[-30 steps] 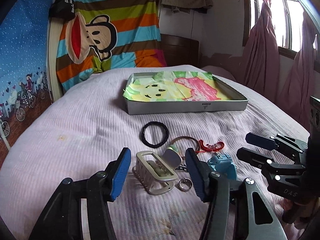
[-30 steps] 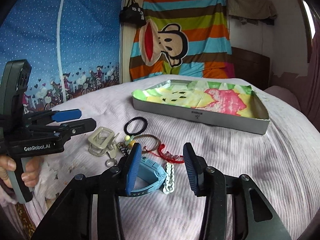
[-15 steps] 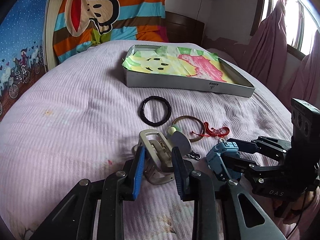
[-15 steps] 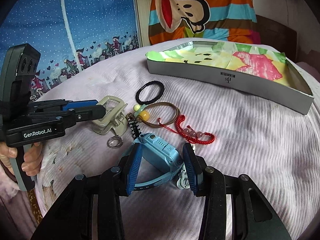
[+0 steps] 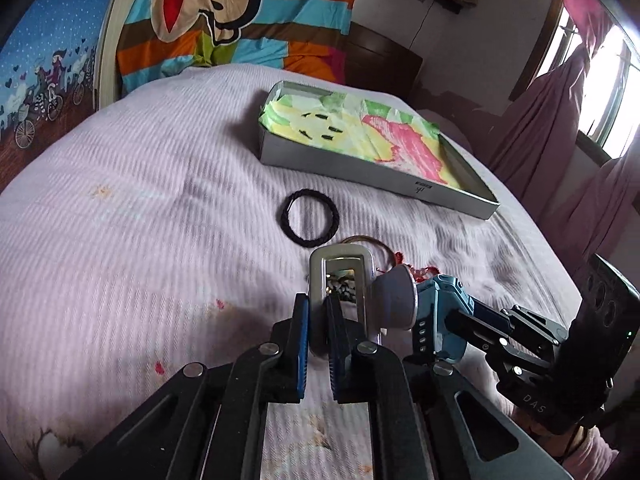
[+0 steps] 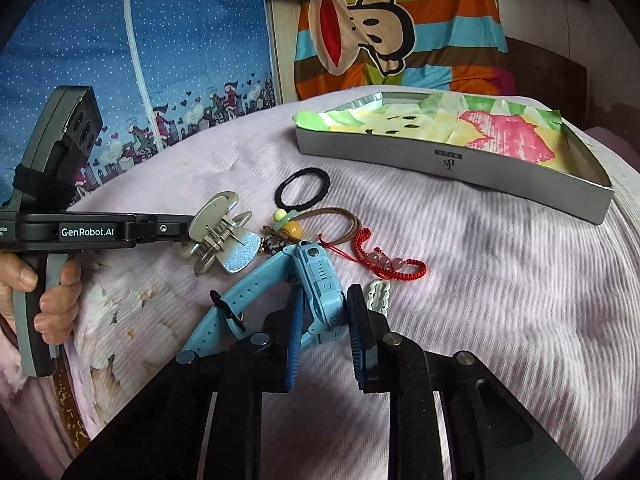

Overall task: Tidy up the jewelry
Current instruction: 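Grasp the blue smartwatch with the right tool while the left tool grasps the silver hair clip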

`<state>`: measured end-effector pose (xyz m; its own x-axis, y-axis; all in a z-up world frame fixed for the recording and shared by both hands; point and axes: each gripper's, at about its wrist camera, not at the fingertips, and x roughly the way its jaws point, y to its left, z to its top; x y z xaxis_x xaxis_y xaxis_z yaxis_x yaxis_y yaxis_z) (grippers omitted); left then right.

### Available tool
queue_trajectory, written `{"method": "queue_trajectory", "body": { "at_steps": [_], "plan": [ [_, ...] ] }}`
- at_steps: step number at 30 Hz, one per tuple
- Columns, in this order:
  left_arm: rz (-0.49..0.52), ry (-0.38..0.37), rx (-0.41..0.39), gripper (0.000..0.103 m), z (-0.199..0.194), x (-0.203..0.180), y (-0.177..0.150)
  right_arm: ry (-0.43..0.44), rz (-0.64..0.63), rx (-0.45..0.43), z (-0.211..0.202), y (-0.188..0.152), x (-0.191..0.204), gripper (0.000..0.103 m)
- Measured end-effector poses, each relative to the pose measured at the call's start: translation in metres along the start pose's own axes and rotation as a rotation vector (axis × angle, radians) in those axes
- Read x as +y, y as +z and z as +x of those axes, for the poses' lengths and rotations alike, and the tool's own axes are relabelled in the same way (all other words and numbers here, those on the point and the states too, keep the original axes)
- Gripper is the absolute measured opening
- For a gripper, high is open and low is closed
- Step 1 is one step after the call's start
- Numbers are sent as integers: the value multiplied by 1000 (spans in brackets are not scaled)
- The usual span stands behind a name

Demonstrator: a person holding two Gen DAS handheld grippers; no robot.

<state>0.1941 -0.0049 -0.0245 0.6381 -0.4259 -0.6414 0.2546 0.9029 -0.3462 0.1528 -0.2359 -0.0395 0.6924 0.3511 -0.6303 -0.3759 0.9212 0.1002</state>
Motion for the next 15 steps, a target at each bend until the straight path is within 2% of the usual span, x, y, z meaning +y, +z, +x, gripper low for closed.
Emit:
{"method": "queue_trajectory", "body": {
  "at_steps": [5, 7, 12, 15],
  "plan": [
    [19, -11, -88, 8, -17, -16, 24, 13, 90, -142, -28, 2, -9, 18],
    [22, 9, -114, 8, -15, -21, 41, -17, 112, -198, -37, 10, -13, 18],
    [41, 31, -185, 8, 10, -26, 95, -102, 206, -300, -41, 52, -43, 18],
    [36, 40, -197, 8, 35, -23, 127, -169, 263, -317, -26, 83, -66, 19]
  ]
}}
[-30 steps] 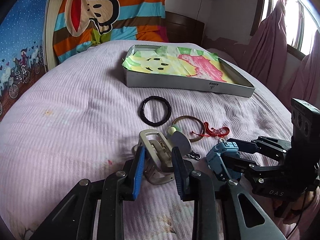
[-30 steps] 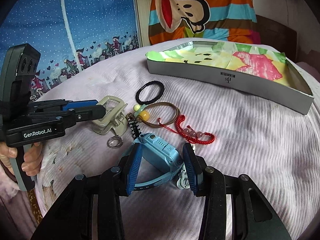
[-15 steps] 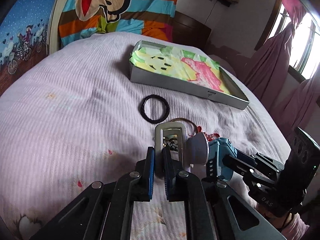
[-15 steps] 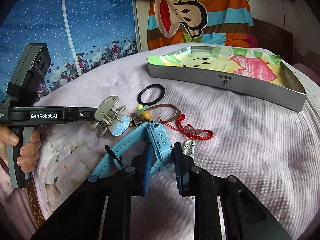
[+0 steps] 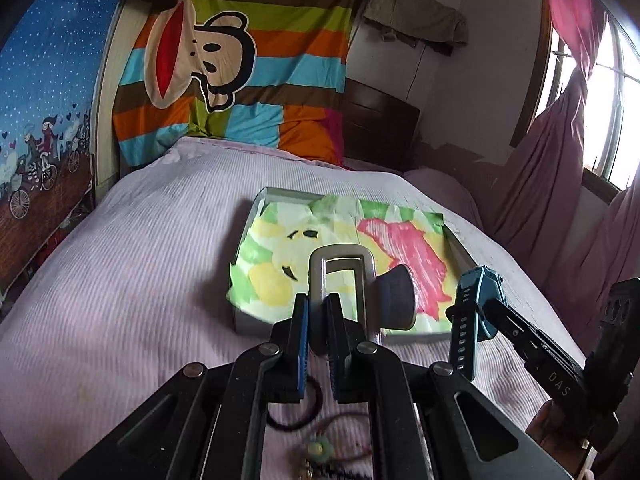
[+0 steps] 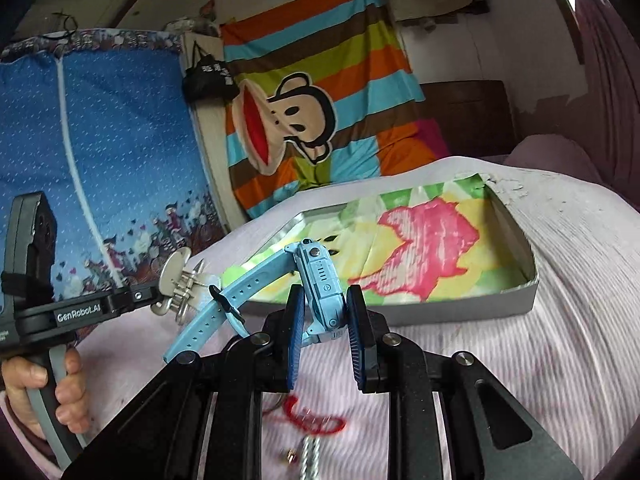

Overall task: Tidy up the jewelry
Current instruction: 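Grasp the blue smartwatch with the right tool while the left tool grasps the silver hair clip, then carry the watch and clip into the silver tray and open both tools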

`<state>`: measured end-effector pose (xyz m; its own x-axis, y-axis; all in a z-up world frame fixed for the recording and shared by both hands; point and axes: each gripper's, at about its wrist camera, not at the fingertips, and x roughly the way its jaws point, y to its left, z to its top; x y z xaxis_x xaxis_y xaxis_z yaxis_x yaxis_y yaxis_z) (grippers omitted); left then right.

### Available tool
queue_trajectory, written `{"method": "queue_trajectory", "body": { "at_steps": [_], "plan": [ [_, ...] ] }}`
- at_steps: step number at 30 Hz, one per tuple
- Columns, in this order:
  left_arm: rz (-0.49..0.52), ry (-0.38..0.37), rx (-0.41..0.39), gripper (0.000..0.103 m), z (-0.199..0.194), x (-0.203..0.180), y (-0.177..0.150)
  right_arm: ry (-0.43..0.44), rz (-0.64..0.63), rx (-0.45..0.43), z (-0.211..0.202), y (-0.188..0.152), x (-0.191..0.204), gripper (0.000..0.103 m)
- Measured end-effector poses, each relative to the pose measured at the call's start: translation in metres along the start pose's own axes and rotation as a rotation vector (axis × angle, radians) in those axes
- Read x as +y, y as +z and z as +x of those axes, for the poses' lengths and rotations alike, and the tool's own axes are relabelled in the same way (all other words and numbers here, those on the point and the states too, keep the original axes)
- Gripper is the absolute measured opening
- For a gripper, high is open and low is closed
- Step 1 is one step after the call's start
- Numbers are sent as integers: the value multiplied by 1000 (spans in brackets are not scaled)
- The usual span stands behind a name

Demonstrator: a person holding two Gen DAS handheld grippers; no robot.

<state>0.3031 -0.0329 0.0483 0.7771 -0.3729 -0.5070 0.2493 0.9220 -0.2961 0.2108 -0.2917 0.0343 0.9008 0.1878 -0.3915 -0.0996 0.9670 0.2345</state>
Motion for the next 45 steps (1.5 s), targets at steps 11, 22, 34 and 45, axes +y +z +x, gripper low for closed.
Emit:
{"method": "queue_trajectory", "body": {
  "at_steps": [11, 22, 34, 45],
  "plan": [
    [-5, 87, 173, 8, 92, 18, 18, -184, 20, 213, 126, 31, -15, 19],
    [-105, -7, 137, 59, 79, 27, -6, -172, 34, 199, 128, 10, -22, 48],
    [8, 97, -218, 103, -33, -9, -29, -134, 4, -86, 22, 1, -13, 95],
    [74, 161, -325, 103, -99, -14, -80, -163, -70, -236, -72, -36, 8, 102]
  ]
}}
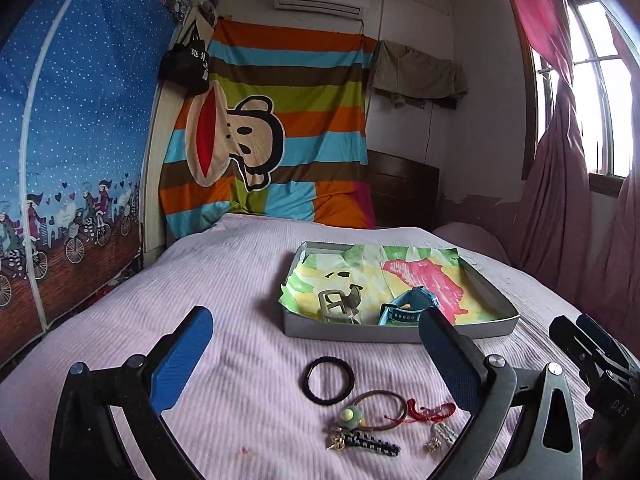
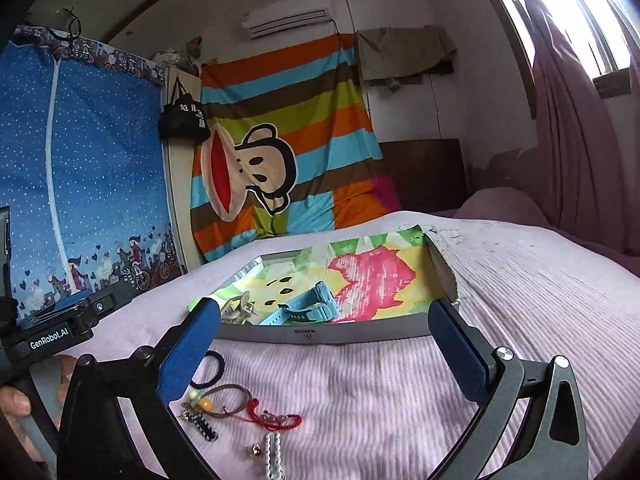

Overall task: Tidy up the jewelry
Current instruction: 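Carry the watch and clip into the silver tray and open both tools, then grasp the small silver ring with the left tool while the right tool grasps the white chain bracelet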

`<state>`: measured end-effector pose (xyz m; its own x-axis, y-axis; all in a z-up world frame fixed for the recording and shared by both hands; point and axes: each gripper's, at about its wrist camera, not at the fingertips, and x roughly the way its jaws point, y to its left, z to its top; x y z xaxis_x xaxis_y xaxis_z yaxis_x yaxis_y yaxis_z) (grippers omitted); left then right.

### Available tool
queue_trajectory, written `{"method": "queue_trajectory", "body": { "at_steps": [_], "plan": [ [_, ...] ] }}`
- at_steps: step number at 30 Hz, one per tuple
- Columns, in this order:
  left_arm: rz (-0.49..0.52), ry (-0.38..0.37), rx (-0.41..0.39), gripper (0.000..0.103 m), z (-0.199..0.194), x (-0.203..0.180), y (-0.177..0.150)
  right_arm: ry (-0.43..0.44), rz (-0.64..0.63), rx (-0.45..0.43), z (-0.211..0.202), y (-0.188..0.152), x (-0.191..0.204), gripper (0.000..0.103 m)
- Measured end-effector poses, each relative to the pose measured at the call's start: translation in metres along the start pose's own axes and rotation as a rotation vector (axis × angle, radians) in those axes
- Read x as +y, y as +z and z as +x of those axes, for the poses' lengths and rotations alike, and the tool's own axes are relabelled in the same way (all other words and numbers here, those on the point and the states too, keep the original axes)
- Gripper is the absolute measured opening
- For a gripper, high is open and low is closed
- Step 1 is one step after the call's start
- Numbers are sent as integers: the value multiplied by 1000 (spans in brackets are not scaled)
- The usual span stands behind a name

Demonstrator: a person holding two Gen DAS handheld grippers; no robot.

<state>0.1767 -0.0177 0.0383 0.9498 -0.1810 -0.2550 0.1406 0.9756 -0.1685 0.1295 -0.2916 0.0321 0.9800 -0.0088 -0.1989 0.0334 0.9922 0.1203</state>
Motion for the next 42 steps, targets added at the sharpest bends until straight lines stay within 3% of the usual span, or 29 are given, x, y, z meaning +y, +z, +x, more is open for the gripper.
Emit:
{"method": "queue_trajectory", "body": {
  "at_steps": [6, 19, 23, 28, 31, 38, 42],
  "plan": [
    [28, 1, 41, 103, -14, 7, -17, 1, -27, 4, -31, -10, 0, 102],
    [81, -91, 200, 103, -15, 11, -53, 75, -56, 186, -21, -43, -7, 99],
    [118, -143, 271, 82, -10, 6, -61, 86, -78, 247, -11, -46, -2, 64],
    [132, -264, 373, 56, -1, 1, -74, 136, -79, 374, 9, -59, -4, 45],
    [144, -323, 417, 42, 3, -4, -79, 171, -83, 425, 18, -68, -4, 40],
    [226, -408, 544, 23, 15, -21, -89, 227, -136, 497, 32, -84, 11, 31],
    [243, -410, 600, 20, 21, -26, -94, 232, -151, 537, 40, -90, 15, 30]
  ]
}}
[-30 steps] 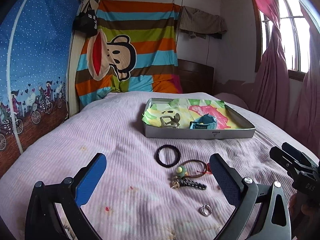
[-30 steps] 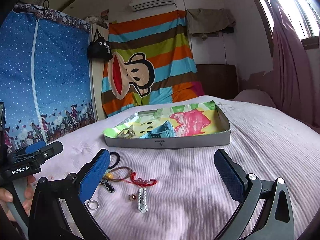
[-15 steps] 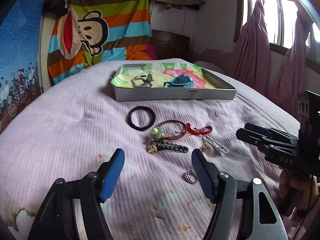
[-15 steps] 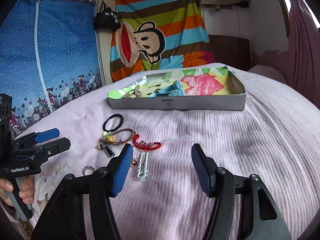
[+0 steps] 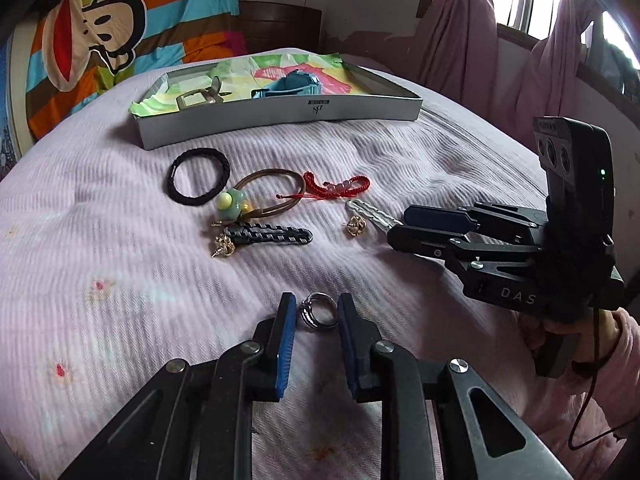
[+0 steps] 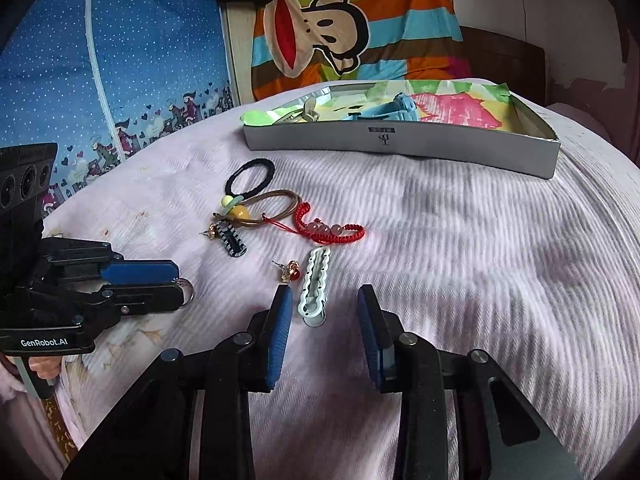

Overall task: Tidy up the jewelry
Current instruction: 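Grasp the small silver ring with the left tool while the right tool grasps the white chain bracelet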

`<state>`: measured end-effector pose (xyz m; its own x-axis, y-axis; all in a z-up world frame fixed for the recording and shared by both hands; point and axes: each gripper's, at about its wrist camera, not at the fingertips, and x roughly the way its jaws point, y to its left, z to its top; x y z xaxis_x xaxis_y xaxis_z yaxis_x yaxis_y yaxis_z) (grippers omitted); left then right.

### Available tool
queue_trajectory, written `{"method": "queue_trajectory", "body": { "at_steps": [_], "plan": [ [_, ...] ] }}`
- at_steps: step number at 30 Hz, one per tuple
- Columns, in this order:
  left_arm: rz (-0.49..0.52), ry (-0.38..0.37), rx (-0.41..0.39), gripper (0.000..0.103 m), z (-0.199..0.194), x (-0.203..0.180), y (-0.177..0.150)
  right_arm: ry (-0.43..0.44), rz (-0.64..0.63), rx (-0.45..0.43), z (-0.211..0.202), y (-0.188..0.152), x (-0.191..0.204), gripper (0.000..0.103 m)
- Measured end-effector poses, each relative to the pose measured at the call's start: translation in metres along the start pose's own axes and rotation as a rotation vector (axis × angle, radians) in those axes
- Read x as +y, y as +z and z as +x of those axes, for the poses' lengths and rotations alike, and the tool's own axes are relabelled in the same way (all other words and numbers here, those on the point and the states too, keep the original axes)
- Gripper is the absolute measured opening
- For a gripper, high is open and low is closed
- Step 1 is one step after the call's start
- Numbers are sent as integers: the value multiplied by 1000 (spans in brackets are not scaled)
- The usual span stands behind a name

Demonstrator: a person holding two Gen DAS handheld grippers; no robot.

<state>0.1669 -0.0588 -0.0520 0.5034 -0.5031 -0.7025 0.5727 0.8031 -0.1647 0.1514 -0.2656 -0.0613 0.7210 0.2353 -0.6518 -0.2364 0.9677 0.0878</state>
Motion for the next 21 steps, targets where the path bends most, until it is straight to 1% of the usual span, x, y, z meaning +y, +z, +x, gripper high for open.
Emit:
{"method": "queue_trajectory", "body": {
  "at_steps": [1, 4, 5, 6, 7, 12, 15, 18, 21],
  "plan": [
    [-4, 0, 13, 19, 1, 0, 0, 2, -1, 10, 2, 0, 0, 30],
    [-17, -3, 28, 19, 2, 2, 0, -1, -12, 37, 10, 1, 2, 22],
    [-19, -1, 30, 12, 3, 3, 0, -5, -16, 43, 12, 1, 3, 19],
    [-23, 7, 31, 9, 2, 3, 0, -11, -19, 47, 13, 1, 4, 18],
    [-36, 6, 36, 8, 2, 4, 0, -17, -23, 50, 15, 1, 6, 14],
    [-97, -15, 33, 7, 0, 10, 2, -21, -30, 41, 13, 1, 8, 14],
    [-114, -5, -28, 7, -8, 10, 3, -14, -27, 21, 8, 1, 6, 13],
    [-115, 41, -122, 7, -20, 5, 9, -10, -27, -21, 0, 1, 6, 13],
    [-128, 68, -215, 6, -30, 1, 23, -6, 0, -81, -12, 3, 1, 13]
  ]
}}
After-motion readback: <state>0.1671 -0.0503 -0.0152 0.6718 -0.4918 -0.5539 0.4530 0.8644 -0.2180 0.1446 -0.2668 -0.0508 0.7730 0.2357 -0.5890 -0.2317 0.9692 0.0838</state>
